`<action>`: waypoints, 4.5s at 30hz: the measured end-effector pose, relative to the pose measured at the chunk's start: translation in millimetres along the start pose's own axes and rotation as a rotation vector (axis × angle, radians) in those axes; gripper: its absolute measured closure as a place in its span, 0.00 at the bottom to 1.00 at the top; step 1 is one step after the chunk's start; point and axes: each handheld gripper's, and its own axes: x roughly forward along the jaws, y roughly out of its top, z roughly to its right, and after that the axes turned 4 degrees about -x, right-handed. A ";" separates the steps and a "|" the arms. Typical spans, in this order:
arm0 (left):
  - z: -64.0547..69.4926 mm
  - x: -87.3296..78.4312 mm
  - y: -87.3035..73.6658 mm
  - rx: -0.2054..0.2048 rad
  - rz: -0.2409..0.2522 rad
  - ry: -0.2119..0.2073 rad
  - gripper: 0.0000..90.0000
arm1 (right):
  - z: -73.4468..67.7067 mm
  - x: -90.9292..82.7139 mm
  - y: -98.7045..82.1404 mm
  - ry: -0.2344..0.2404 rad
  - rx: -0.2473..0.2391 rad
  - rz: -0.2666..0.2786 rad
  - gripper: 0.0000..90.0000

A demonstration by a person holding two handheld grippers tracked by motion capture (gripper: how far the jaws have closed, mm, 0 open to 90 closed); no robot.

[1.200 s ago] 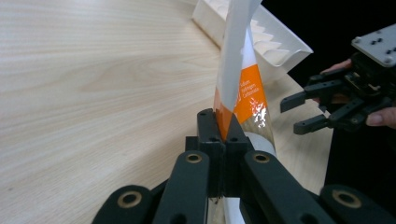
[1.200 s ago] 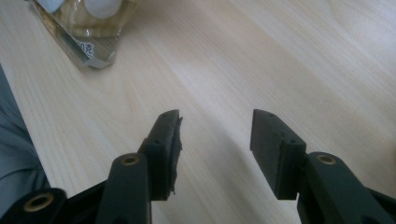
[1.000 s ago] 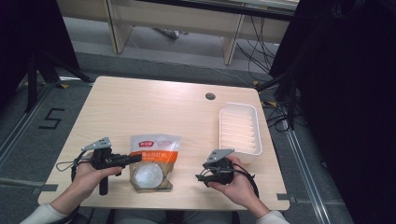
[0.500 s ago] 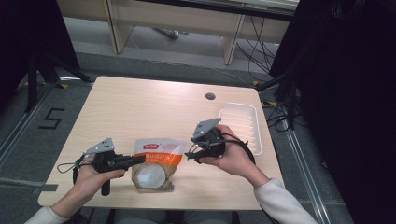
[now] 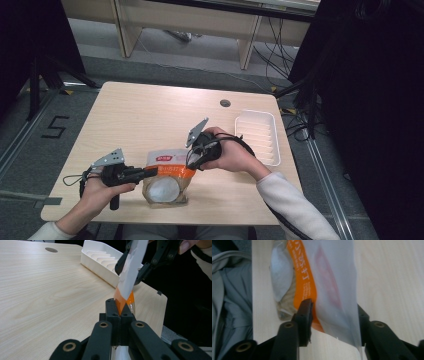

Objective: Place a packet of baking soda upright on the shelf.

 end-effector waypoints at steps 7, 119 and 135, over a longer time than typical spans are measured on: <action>1.2 1.4 0.0 0.009 0.005 -0.015 0.99 | -4.8 0.8 5.6 0.069 -0.005 -0.086 1.00; 1.2 -4.2 -22.0 0.023 -0.108 0.164 0.34 | 65.5 -170.0 -34.8 -0.137 0.113 -0.182 1.00; 0.2 -4.4 -21.3 0.043 -0.110 0.162 0.34 | 73.3 -177.8 -51.2 -0.146 0.159 -0.203 1.00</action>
